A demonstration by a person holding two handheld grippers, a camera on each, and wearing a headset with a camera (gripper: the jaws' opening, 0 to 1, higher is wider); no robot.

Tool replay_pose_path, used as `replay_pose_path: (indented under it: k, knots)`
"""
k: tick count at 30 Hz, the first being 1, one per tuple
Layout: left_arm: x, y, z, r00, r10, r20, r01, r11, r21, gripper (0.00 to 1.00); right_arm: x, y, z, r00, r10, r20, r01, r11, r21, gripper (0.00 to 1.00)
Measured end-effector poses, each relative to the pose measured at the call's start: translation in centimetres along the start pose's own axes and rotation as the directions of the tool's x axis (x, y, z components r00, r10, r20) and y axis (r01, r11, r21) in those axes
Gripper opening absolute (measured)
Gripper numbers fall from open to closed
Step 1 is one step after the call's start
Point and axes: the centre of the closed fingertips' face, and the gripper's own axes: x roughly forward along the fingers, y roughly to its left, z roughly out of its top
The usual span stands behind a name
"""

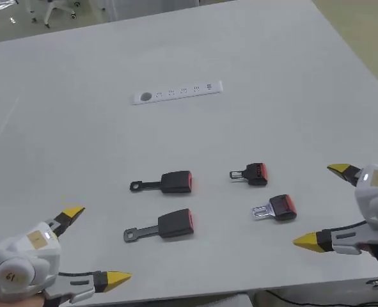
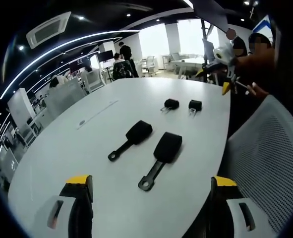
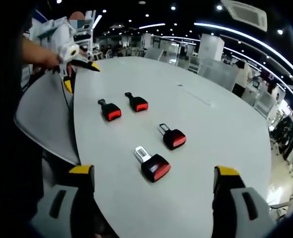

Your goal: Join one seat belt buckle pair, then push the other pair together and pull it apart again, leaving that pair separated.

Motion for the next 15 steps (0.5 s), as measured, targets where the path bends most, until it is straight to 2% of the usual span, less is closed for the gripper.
replay_pose_path:
  k: [6,15]
  knots:
    - [0.15,0.3,-0.04,1.0,0.001,-0.004,-0.001,1.0,0.0,1.0,-0.22,0.21,-0.16,1.0,0.002,0.001,-0.002,1.0,-0.007,1.0]
    - [0.84,0.73,0.32,1.0,-0.001,-0.008,0.001,1.0,0.007,1.0,-0.34,-0.54,-0.22,0.9998,-0.017,0.006,0.017,1.0,-0.025,1.0]
